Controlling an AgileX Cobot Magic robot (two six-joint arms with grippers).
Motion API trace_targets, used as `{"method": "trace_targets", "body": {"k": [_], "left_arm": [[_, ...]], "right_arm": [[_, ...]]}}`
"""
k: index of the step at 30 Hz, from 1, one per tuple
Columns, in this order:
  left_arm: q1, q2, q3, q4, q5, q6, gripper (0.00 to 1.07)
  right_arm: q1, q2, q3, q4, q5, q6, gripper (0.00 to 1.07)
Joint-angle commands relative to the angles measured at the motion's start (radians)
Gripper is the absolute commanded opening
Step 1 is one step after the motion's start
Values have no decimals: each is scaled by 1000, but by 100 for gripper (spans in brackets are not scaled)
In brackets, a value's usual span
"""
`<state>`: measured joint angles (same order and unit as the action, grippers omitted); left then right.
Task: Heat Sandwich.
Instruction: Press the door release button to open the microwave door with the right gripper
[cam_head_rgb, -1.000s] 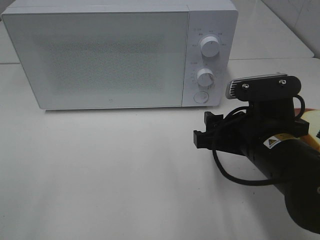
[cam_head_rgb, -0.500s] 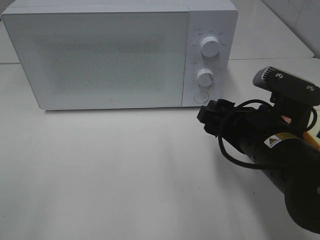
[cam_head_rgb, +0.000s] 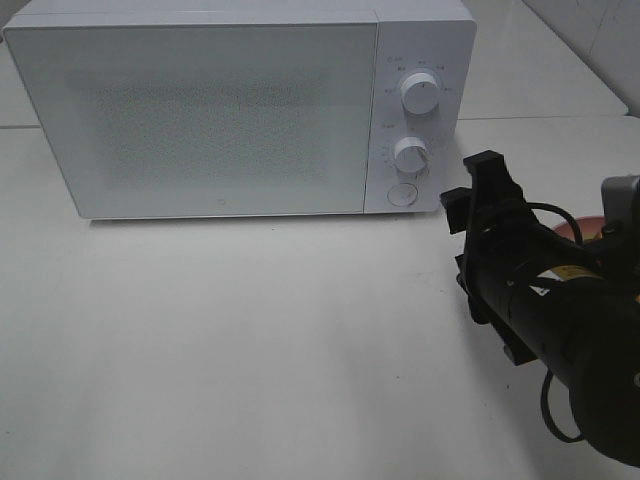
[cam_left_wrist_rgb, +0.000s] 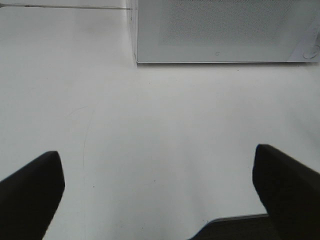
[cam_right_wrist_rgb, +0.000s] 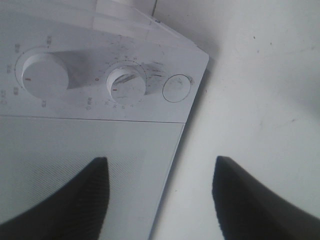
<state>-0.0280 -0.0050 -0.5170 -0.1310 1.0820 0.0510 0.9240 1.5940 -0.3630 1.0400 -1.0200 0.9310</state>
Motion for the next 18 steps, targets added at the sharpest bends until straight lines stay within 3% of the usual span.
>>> {"method": "trace_targets", "body": {"k": [1,3,6,8,9,18], "left_arm": [[4,-24,3,2,-14,1,97],[4,-24,3,2,-14,1,97],[4,-24,3,2,-14,1,97],[4,-24,3,2,-14,1,97],[4,-24,3,2,-14,1,97],[4,-24,3,2,-14,1,97]], "right_arm": [[2,0,-1,-7,-7,159,45],[2,0,-1,-7,-7,185,40],[2,0,-1,-7,-7,214,14],[2,0,-1,-7,-7,214,8],[2,0,-1,-7,-1,211,0],[1,3,-1,-3,0,202,0]]}}
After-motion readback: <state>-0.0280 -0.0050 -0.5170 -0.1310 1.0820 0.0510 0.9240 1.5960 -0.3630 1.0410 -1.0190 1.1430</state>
